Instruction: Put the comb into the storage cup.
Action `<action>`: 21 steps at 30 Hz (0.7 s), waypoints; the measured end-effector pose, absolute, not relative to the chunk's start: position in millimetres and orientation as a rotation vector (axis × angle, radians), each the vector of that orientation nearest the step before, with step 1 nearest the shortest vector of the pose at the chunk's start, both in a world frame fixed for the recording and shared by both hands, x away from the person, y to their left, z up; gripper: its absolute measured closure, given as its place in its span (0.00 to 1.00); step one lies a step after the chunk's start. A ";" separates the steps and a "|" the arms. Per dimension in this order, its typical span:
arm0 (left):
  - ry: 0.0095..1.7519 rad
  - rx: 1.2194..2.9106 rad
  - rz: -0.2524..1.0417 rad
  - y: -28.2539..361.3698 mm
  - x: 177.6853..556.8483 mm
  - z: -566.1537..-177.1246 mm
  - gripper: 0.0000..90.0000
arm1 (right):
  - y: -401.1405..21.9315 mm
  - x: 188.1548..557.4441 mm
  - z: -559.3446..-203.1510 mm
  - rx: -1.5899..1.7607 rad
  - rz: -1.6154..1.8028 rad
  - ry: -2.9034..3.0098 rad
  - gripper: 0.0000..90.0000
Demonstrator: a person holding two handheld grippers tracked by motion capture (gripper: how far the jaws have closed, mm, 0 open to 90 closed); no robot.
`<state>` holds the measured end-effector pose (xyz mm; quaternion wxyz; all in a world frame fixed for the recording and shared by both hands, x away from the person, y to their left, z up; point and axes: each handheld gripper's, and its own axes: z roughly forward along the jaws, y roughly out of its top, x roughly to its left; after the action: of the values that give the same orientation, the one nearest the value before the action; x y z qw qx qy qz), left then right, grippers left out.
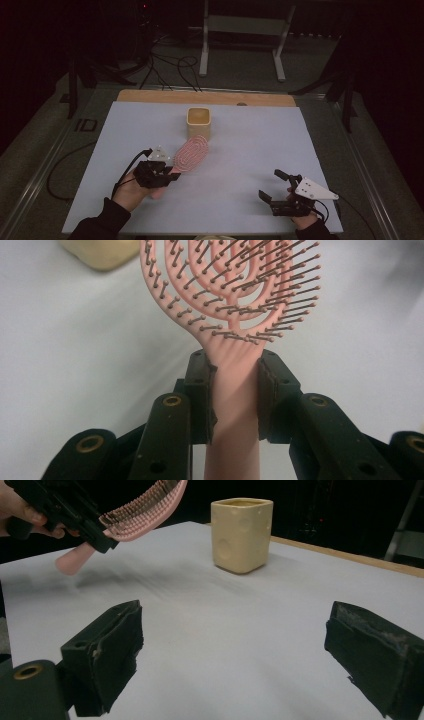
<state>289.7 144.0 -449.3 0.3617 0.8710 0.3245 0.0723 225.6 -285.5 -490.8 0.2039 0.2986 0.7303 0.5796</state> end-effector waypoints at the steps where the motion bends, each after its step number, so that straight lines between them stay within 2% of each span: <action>1: 0.829 2.231 0.195 143.6 289.6 -449.0 0.80 | -285.5 225.7 -490.9 0.833 1.619 2.037 0.10; 11: 0.718 2.055 0.341 138.9 283.6 -442.4 0.80 | -285.0 225.6 -490.7 0.828 1.621 2.038 0.09; 21: 0.681 1.946 0.368 141.2 281.2 -448.7 0.80 | -284.7 226.0 -491.2 0.829 1.624 2.040 0.09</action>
<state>281.2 141.2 -448.7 0.5002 0.8046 0.2816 0.1522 226.0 -284.7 -491.2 0.2013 0.2969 0.7303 0.5814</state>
